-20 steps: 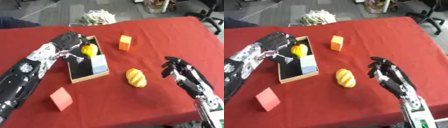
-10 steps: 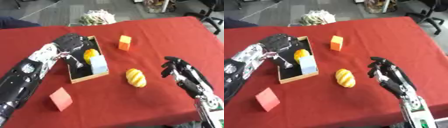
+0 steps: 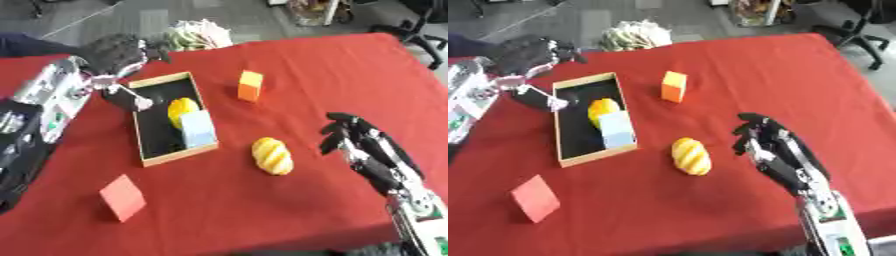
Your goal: Pick up objects on the table and place them in the box.
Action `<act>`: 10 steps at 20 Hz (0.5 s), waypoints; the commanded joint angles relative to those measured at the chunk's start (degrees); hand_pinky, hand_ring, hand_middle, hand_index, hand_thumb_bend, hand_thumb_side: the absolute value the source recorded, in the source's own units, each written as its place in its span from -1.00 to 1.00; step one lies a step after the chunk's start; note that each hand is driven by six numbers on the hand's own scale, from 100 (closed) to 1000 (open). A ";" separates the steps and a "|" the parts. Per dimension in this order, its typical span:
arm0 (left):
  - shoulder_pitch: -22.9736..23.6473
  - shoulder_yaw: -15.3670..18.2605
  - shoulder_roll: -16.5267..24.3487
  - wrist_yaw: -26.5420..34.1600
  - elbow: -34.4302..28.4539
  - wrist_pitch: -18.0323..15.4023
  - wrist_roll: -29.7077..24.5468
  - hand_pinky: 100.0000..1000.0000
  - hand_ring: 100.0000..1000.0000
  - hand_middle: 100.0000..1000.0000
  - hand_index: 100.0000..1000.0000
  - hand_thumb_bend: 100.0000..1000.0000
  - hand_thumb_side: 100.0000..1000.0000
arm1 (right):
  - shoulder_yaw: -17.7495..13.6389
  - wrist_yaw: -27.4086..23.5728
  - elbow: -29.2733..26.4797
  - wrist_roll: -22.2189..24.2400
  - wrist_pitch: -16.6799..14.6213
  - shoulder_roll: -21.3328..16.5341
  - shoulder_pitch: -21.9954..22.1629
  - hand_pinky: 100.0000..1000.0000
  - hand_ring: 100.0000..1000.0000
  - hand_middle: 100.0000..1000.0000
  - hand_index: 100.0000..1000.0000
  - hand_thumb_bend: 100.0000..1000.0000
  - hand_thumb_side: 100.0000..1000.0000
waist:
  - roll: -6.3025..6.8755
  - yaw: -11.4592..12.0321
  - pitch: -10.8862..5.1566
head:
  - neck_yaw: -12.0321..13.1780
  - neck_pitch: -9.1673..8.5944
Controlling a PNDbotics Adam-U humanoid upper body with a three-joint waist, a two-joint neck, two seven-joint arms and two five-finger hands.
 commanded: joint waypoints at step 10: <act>7.78 -9.96 16.35 14.33 -17.56 -5.39 -23.55 0.61 0.44 0.44 0.72 0.00 -0.35 | -0.21 0.71 -0.40 0.12 -0.03 -2.20 0.11 -0.02 0.03 0.16 0.63 -1.00 -0.31 | 2.40 0.89 -1.64 | -0.38 0.26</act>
